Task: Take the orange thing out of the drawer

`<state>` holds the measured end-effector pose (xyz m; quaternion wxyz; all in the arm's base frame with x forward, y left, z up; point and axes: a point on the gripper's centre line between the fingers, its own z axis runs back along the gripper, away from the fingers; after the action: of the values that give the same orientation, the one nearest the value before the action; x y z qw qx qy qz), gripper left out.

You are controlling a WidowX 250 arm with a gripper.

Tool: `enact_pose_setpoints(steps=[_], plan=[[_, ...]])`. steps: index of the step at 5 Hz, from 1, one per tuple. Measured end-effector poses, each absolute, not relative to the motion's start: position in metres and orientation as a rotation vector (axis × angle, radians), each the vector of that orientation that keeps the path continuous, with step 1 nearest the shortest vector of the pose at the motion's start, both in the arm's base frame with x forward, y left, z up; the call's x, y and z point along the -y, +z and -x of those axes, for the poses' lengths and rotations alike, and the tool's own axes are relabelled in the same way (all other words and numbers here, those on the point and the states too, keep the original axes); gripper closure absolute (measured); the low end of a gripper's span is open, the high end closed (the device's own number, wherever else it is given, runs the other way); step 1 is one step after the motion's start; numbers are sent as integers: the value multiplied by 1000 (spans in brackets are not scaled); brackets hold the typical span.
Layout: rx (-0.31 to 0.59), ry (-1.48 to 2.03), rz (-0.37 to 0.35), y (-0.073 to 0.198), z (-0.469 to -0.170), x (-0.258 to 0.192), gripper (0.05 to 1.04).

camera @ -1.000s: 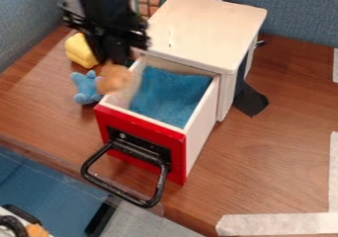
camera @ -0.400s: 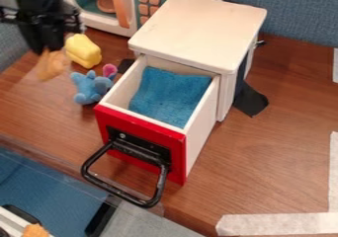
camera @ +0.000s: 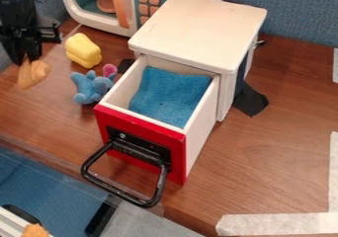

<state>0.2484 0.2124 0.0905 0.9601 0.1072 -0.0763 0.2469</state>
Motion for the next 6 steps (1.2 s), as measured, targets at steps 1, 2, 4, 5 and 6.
enact_pose_setpoints(steps=[1,2,4,5,6], plan=[[156,544,-257,70,-254,-227,851],[149,563,-278,56,-259,-235,851],[114,574,-316,38,-265,-248,816],[107,577,-328,38,-263,-249,538],[99,571,-319,40,-262,-247,227]])
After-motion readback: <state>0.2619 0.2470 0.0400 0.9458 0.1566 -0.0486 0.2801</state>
